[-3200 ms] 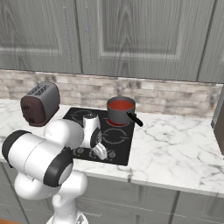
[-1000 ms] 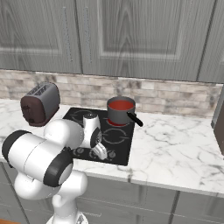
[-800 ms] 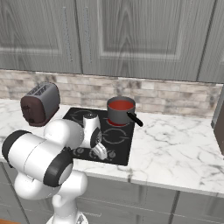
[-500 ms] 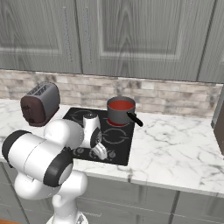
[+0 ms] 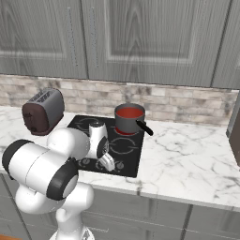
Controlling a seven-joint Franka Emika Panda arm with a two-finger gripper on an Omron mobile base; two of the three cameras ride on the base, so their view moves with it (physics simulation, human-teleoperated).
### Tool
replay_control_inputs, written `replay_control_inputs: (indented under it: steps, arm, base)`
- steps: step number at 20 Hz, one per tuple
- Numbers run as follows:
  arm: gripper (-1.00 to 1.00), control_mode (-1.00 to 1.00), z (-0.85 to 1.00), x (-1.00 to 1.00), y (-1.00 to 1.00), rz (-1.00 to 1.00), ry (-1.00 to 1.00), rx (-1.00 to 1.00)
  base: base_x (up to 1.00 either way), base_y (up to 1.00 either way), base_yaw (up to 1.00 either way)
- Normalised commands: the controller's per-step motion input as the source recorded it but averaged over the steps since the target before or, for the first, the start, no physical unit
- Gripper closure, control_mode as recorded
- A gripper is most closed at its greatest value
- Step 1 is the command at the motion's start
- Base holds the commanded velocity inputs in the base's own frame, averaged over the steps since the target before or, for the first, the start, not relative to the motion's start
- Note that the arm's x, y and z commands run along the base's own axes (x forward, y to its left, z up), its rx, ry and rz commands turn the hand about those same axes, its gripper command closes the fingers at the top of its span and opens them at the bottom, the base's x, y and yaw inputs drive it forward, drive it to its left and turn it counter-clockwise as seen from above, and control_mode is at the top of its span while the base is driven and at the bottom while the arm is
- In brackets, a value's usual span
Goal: Wait until the marinara sauce is simmered to a deep red color and then turn off the stove.
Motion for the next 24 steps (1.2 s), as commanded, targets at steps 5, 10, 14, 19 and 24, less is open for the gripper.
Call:
replay_control_inputs:
  steps: [5, 10, 14, 19, 24]
  arm:
    - [-1.00, -1.00, 0.00, 0.00, 0.00, 0.00, 0.00, 0.00]
    - [-1.00, -1.00, 0.00, 0.00, 0.00, 0.00, 0.00, 0.00]
    - [-1.00, -1.00, 0.00, 0.00, 0.00, 0.00, 0.00, 0.00]
    - [-1.00, -1.00, 0.00, 0.00, 0.00, 0.00, 0.00, 0.00]
    - [-1.00, -1.00, 0.00, 0.00, 0.00, 0.00, 0.00, 0.00]
  base:
    - [0.00, 0.00, 0.00]
    - [0.00, 0.00, 0.00]
    - [0.00, 0.00, 0.00]
    - [0.00, 0.00, 0.00]
    - [0.00, 0.00, 0.00]
